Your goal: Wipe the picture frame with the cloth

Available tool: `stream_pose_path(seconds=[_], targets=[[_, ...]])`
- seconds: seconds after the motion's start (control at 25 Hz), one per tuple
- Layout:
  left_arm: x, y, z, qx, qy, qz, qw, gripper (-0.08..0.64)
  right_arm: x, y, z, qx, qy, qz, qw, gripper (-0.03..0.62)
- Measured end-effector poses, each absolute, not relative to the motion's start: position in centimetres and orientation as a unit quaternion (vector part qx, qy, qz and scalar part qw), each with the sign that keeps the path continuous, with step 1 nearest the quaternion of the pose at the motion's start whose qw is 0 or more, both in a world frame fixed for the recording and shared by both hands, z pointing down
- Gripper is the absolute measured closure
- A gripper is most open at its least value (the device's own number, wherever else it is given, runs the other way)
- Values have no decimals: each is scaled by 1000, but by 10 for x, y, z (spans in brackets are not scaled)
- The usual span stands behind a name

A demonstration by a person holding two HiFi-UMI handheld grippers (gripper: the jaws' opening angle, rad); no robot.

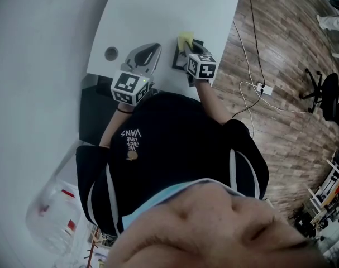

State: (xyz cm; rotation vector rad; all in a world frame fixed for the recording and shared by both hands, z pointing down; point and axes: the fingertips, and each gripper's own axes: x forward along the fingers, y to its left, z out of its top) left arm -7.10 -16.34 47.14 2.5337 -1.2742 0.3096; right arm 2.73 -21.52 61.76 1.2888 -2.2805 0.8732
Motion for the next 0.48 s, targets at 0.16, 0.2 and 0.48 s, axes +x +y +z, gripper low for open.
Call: stream_pose_path(seconds=[0.16, 0.2, 0.48], targets=[[-69, -161, 473, 879, -440, 109, 146, 541, 26, -213, 629, 457, -807, 314, 202, 546], [-69, -161, 473, 879, -439, 110, 147, 541, 25, -213, 631, 458, -806, 316, 204, 546], [-63, -161, 475, 881, -434, 113, 148, 541, 32, -217, 639, 465, -798, 321, 211, 546]])
